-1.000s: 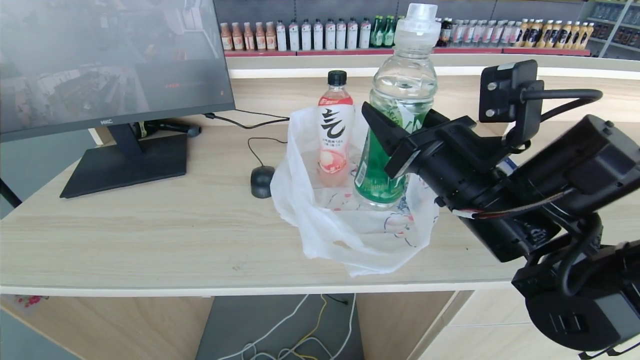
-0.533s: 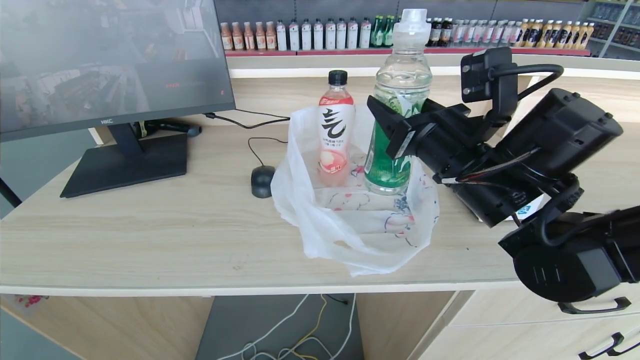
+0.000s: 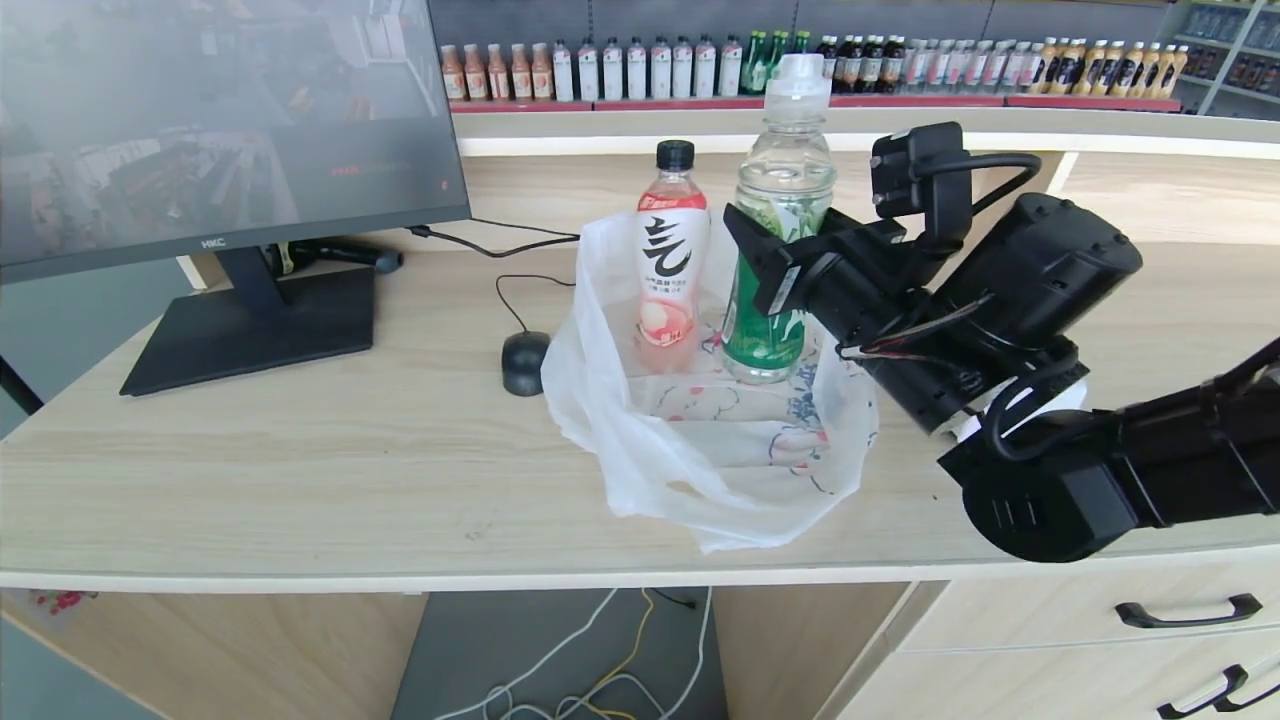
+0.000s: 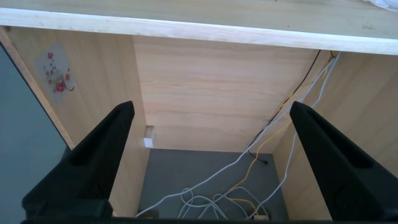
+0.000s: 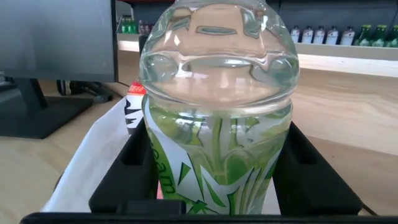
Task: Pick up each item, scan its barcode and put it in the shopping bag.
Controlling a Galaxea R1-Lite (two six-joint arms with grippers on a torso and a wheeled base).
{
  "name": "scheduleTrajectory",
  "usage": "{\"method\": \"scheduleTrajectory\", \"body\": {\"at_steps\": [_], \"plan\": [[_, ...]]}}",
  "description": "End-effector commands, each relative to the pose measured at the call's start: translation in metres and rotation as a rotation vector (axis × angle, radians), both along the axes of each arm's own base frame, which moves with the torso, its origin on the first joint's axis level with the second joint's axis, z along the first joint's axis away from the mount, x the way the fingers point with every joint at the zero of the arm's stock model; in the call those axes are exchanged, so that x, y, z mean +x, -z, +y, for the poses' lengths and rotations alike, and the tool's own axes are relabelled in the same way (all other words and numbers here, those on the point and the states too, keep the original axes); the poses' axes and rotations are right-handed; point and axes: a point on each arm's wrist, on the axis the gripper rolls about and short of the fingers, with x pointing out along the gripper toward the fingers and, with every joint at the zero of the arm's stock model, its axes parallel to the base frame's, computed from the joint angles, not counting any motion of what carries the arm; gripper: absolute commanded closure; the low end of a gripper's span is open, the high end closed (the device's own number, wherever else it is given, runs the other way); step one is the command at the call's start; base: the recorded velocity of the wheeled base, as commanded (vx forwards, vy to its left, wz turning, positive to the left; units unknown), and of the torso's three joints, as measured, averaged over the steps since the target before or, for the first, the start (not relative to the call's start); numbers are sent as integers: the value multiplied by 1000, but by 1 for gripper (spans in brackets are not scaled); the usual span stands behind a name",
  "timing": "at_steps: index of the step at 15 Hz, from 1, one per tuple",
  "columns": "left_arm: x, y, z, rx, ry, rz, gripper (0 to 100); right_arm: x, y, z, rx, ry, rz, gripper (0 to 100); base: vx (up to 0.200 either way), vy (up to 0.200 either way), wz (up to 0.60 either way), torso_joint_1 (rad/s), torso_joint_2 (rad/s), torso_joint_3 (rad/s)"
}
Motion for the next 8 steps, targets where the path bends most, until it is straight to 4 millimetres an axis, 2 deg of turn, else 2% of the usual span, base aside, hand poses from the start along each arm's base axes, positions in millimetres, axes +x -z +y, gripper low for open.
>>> {"method": "scheduleTrajectory", "body": {"at_steps": [1,8], "plan": [[0,0,0,0,-1,-1,0,11,7,3,-5,11,7,100,0,0,0,0,0,0],[0,0,0,0,-1,-1,0,35,25,4,-25,29,28,100,0,0,0,0,0,0]]}}
